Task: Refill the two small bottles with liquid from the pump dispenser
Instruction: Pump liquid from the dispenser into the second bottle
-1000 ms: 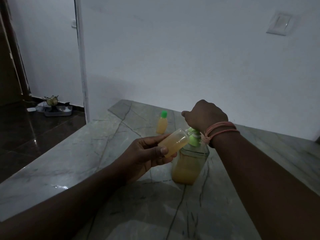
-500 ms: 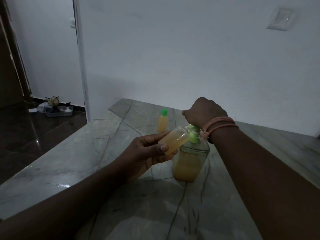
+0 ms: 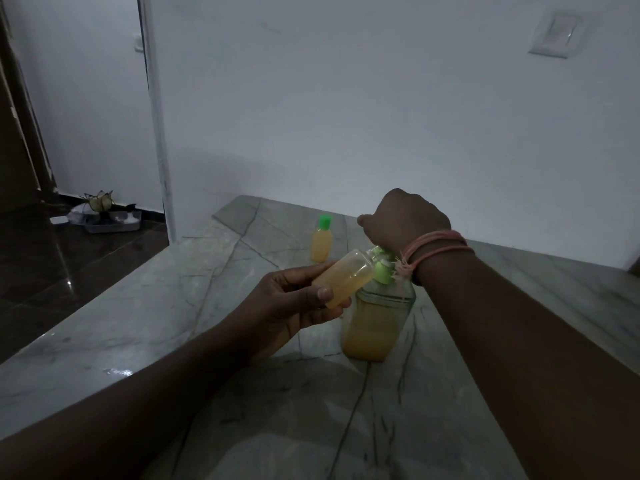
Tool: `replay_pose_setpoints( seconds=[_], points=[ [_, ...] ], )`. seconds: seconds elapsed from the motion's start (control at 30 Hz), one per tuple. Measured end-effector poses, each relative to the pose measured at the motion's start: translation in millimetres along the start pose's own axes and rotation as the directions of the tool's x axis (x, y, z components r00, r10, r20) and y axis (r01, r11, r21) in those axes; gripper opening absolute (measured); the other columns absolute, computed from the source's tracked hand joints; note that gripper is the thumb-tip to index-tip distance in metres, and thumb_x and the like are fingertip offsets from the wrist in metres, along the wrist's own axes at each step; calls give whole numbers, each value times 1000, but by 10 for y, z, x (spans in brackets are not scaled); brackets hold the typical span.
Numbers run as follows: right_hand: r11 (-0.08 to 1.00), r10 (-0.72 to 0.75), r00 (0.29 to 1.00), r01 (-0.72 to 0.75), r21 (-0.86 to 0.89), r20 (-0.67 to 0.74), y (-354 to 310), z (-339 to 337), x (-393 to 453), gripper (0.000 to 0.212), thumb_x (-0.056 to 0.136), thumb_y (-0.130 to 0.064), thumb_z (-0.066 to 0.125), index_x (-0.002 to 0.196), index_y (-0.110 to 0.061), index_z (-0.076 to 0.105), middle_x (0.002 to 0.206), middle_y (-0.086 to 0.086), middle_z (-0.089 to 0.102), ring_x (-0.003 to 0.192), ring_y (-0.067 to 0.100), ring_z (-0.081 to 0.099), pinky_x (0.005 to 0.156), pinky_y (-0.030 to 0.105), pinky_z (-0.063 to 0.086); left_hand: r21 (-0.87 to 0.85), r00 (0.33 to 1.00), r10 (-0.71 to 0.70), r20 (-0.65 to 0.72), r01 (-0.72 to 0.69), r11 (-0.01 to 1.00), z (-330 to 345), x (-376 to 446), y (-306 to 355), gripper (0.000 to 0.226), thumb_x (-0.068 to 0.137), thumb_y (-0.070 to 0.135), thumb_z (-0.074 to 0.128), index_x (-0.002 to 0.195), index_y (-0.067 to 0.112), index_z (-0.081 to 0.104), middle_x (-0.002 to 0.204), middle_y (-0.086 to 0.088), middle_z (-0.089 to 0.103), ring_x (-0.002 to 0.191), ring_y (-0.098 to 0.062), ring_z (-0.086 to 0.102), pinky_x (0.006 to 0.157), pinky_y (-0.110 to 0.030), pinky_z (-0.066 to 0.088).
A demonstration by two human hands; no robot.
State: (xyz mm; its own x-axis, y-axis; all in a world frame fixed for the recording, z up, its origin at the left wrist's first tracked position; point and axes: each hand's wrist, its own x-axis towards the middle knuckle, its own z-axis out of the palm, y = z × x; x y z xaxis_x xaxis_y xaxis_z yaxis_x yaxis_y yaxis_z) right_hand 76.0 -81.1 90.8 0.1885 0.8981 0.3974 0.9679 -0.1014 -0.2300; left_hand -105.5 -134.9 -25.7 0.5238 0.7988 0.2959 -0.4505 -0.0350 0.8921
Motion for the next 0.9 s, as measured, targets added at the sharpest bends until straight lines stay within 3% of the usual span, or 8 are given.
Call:
replay_pose_setpoints(
  seconds=[0.2, 0.53, 0.67, 0.9],
  points=[
    [987, 39, 999, -40, 155, 7, 82, 116, 8, 32, 81, -40, 60, 65, -17, 46, 67, 3, 52, 68, 27, 54, 61, 29, 40, 20, 1000, 10, 11, -10, 1000, -44, 17, -30, 53, 76, 33, 85, 127, 26, 70, 122, -13, 70, 111, -32, 69, 85, -30, 57],
    [998, -2, 999, 6, 67, -49, 60, 82, 52, 35, 81, -44, 58, 63, -18, 42, 63, -1, 45, 61, 23, 47, 59, 29, 35, 8, 1000, 17, 11, -18, 1000, -29, 19, -31, 52, 76, 33, 85, 126, 27, 70, 123, -12, 70, 111, -31, 69, 85, -30, 57],
    [989, 59, 998, -61, 132, 18, 85, 142, 63, 31, 79, -41, 62, 64, -17, 47, 67, 3, 54, 61, 23, 52, 59, 29, 39, 12, 1000, 15, 26, -15, 1000, -60, 32, -48, 50, 80, 31, 83, 127, 28, 70, 124, -9, 69, 112, -32, 68, 86, -29, 57],
    [998, 20, 999, -22, 51, 26, 28, 64, 53, 32, 81, -40, 60, 63, -18, 45, 63, 0, 48, 55, 18, 44, 56, 26, 35, 7, 1000, 8, -7, -8, 1000, -13, 11, -14, 56, 72, 36, 88, 125, 27, 71, 123, -10, 69, 111, -33, 69, 85, -30, 57]
  ],
)
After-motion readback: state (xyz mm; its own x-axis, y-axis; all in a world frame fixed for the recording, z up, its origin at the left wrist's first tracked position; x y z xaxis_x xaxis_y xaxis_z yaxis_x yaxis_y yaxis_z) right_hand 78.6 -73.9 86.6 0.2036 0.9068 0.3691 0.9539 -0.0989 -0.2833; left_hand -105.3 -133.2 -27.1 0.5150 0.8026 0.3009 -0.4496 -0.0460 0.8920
